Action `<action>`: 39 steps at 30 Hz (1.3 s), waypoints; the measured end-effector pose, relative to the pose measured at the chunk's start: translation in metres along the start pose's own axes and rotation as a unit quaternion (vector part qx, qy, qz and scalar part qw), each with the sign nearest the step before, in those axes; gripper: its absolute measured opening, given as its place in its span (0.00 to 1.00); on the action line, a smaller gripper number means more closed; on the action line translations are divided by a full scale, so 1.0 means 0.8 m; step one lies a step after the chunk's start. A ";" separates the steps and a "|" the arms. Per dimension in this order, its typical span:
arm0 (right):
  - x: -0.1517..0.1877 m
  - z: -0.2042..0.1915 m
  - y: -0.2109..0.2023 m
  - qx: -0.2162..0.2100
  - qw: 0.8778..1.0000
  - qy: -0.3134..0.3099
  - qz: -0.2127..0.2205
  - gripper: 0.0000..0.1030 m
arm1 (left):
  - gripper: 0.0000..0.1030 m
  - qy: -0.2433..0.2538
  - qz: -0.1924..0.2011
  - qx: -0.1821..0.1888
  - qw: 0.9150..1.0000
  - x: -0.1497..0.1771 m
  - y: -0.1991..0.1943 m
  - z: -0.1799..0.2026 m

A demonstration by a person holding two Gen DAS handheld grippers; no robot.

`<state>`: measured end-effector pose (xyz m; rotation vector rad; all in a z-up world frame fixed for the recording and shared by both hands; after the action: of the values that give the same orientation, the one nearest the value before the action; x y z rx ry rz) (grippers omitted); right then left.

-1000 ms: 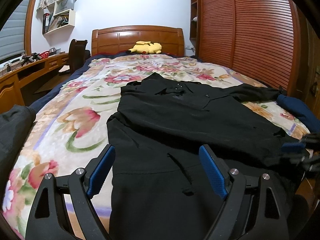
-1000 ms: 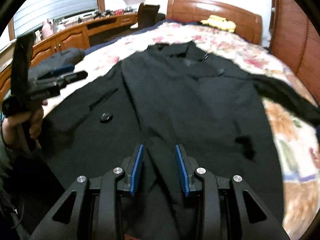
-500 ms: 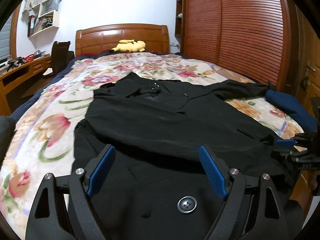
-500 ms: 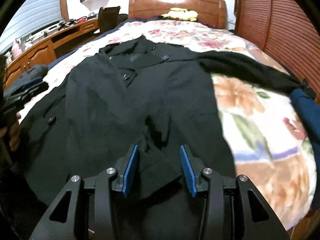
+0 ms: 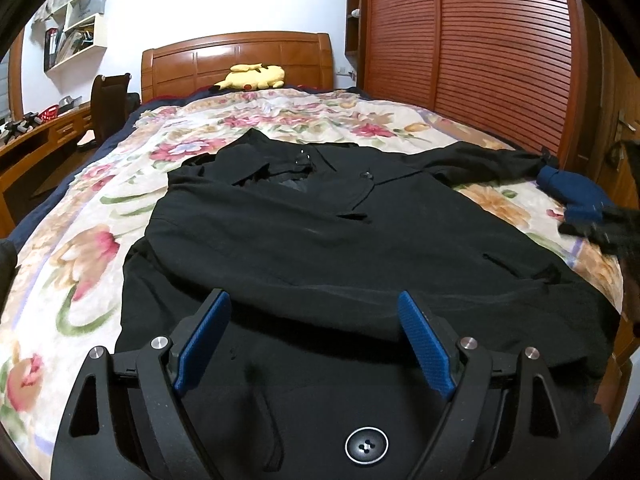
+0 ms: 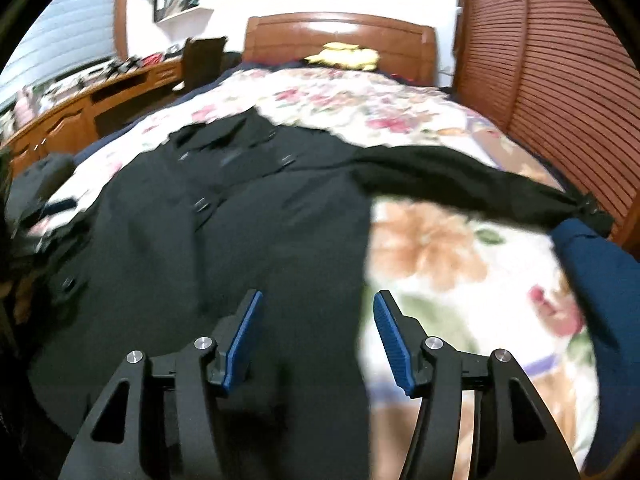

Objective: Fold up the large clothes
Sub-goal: 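Move the right gripper to the cuff of the other outstretched sleeve, then grasp the sleeve cuff with the right gripper and lay it across the coat front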

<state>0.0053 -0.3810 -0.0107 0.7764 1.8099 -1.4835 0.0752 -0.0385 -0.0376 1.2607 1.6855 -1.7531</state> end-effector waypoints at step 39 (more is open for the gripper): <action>-0.187 0.202 0.318 0.248 0.967 0.034 -0.047 0.04 | 0.84 0.010 -0.016 0.007 1.000 -0.009 0.028 -0.004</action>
<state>0.3161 -0.4993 -0.0634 0.9977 1.5524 -2.0326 0.0975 -0.0418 -0.0444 1.2673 1.7159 -1.7805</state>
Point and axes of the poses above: each gripper's, at about its wrist camera, not at the fingertips, and y roughly the way its jaws point, z to its right, x to its underside, the point moved 2 cm from there along y, roughly the way its jaws point, and after that the axes turned 12 degrees about y, right-handed, at the moved point
